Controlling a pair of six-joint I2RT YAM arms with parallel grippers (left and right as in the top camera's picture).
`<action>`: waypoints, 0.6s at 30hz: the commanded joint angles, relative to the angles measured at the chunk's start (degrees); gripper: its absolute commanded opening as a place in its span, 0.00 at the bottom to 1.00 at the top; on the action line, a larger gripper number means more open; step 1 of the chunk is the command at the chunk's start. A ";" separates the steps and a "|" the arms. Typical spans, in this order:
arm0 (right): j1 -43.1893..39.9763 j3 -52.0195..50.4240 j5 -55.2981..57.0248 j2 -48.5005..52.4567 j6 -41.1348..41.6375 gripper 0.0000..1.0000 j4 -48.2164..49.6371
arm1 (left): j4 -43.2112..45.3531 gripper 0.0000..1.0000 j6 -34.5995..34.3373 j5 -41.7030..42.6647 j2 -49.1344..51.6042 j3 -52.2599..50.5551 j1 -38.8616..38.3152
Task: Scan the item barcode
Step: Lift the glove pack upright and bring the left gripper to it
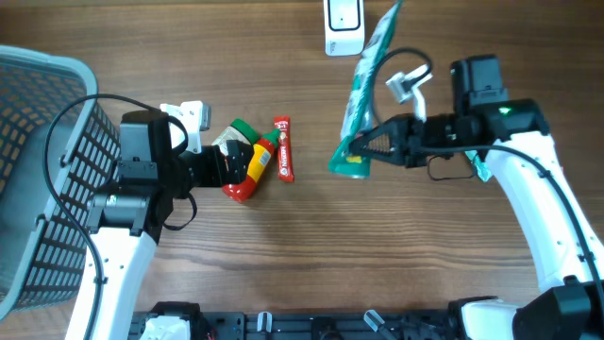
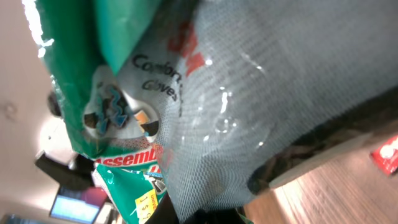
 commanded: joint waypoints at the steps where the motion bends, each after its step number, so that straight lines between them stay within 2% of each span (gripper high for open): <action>1: 2.38 -0.31 2.19 0.28 -18.36 0.04 -8.83 | 0.15 1.00 1.29 -0.11 -0.46 -0.13 0.28; 2: 2.38 -0.31 2.43 0.28 -26.86 0.04 -14.64 | 0.15 1.00 1.09 -0.09 -0.46 -0.13 0.28; 3: 2.38 -0.31 4.87 0.28 -41.05 0.04 -26.18 | 0.15 1.00 1.11 -0.09 -0.46 -0.13 0.28; 5: 2.38 -0.31 5.70 0.28 -52.52 0.04 -35.10 | 2.19 1.00 1.09 0.17 -0.48 -0.13 0.28; 6: 2.38 -0.37 5.77 0.28 -52.76 0.04 -35.60 | 3.63 1.00 -0.26 1.51 -0.46 -0.13 0.28; 7: 2.67 -0.37 5.90 0.28 -52.83 0.04 -35.60 | 6.23 1.00 -4.55 4.81 -0.39 -0.13 0.28; 9: 4.85 -0.37 5.55 0.28 -55.08 0.04 -35.60 | 16.74 1.00 -6.23 22.21 0.70 -0.13 0.28; 11: 8.46 -0.37 4.33 0.28 -56.61 0.04 -35.58 | 27.87 1.00 -6.45 34.29 4.02 -0.13 0.26; 13: 14.99 -0.37 3.43 0.28 -57.05 0.04 -35.36 | 50.07 1.00 -13.11 49.31 14.67 -0.13 0.28; 14: 16.37 -0.37 3.26 0.28 -56.98 0.04 -35.41 | 66.88 1.00 -21.00 56.37 21.42 -0.13 0.31; 16: 16.90 -0.37 3.28 0.28 -55.69 0.04 -35.56 | 89.85 1.00 -34.18 63.60 28.37 -0.13 0.26; 17: 16.90 -0.37 3.28 0.28 -55.71 0.04 -35.56 | 96.17 1.00 -38.21 65.42 29.62 -0.13 0.26; 18: 16.90 -0.37 3.30 0.28 -55.71 0.04 -35.56 | 98.29 1.00 -39.26 67.08 29.66 -0.13 0.26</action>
